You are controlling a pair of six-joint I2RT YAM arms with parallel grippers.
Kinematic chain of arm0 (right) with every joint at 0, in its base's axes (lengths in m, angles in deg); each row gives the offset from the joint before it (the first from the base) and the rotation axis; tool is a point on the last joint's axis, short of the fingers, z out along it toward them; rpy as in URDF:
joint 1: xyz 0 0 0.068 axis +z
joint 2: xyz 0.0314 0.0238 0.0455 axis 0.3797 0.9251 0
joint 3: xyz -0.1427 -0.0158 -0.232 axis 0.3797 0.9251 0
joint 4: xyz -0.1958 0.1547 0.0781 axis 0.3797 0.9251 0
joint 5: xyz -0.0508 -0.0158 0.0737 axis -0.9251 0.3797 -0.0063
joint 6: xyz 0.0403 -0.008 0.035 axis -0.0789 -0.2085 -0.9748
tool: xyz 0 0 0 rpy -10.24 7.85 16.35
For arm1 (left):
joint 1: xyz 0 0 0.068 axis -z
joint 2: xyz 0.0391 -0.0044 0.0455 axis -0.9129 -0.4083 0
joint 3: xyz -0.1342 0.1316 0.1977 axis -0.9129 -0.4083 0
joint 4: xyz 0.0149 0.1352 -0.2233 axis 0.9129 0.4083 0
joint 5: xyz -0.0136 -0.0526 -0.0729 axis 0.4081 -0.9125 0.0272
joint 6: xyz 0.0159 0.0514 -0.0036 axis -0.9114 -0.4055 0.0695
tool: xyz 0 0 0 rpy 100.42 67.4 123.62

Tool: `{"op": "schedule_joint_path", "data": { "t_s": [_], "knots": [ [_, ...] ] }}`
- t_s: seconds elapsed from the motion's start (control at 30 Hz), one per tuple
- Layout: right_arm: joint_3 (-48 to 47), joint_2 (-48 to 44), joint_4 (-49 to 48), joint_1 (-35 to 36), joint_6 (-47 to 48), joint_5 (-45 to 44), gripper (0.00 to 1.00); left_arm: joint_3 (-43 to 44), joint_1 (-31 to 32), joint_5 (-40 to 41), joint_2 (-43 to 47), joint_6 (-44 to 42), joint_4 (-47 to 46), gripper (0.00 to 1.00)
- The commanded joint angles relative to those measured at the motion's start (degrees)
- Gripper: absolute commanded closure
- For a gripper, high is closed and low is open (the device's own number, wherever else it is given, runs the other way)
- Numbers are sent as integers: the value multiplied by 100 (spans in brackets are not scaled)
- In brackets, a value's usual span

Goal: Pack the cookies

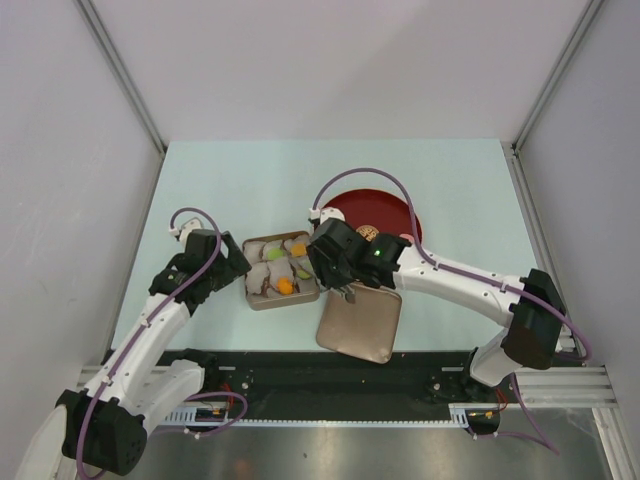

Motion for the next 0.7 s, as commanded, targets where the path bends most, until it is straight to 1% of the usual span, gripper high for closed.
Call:
{"op": "schedule_joint_path", "data": {
  "t_s": [0.0,0.13,0.17,0.27,0.33,0.37,0.53,0.6,0.67],
  "knots": [
    [-467,-297,37,-66,94,-347,48,2,-53,-44,77,-109,-97,0],
    [-389,-764,221,-276,146,-584,48,2,-53,-114,25,-118,-141,0],
    [-336,-852,291,-451,155,-602,48,2,-53,-132,-1,-126,-159,0],
    [-12,-1273,327,-837,155,-524,48,63,-53,-254,-168,-118,-255,0],
    [261,-1555,301,-1023,173,-471,48,177,-53,-351,-449,-82,-308,0],
    [349,-1625,275,-1181,190,-445,48,361,-53,-360,-563,-74,-308,0],
    [744,-1793,160,-1472,348,-313,48,915,-53,-211,-1397,-118,-195,0],
    [859,-1784,117,-1647,410,-243,48,1065,-53,-237,-1487,-48,-150,0],
    [1025,-1775,20,-1779,454,-68,48,944,-53,-342,-1408,93,-325,0]
  ]
}}
